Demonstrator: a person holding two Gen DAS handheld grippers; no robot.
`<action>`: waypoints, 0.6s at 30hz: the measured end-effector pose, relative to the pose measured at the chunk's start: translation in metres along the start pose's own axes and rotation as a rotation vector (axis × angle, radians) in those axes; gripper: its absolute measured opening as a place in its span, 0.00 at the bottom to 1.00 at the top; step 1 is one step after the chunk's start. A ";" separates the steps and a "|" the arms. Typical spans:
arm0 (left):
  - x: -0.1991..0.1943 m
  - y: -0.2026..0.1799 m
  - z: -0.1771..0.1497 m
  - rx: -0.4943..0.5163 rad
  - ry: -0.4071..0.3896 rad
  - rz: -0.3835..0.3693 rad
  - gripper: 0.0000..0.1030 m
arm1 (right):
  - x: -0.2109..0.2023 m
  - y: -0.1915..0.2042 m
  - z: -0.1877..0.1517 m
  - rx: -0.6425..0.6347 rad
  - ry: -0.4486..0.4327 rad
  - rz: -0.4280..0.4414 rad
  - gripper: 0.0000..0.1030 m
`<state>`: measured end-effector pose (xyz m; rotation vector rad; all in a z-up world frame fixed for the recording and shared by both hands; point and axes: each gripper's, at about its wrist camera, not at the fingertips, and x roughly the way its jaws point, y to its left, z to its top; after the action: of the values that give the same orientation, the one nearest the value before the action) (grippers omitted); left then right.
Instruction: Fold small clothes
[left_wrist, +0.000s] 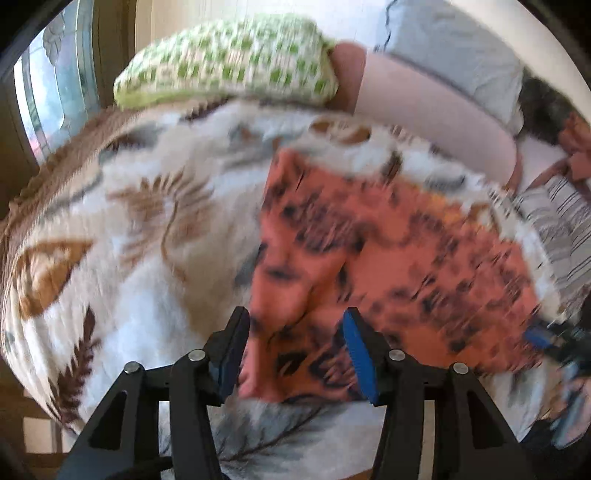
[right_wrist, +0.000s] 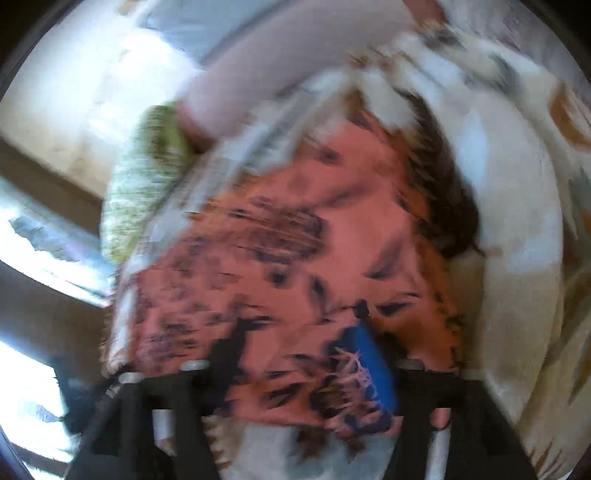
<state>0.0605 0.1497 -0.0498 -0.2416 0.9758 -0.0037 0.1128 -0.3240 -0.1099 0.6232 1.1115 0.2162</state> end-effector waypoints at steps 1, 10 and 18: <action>-0.005 -0.004 0.007 0.005 -0.025 -0.012 0.52 | 0.001 -0.005 -0.002 0.018 -0.017 0.020 0.66; 0.029 -0.028 0.048 0.011 -0.056 -0.041 0.53 | -0.018 0.037 0.048 -0.080 -0.103 -0.009 0.65; 0.083 -0.033 0.031 0.122 0.104 0.081 0.58 | 0.013 -0.002 0.056 0.063 -0.035 -0.018 0.66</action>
<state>0.1365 0.1147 -0.0942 -0.0902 1.0842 -0.0017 0.1680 -0.3395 -0.1041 0.6703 1.0932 0.1553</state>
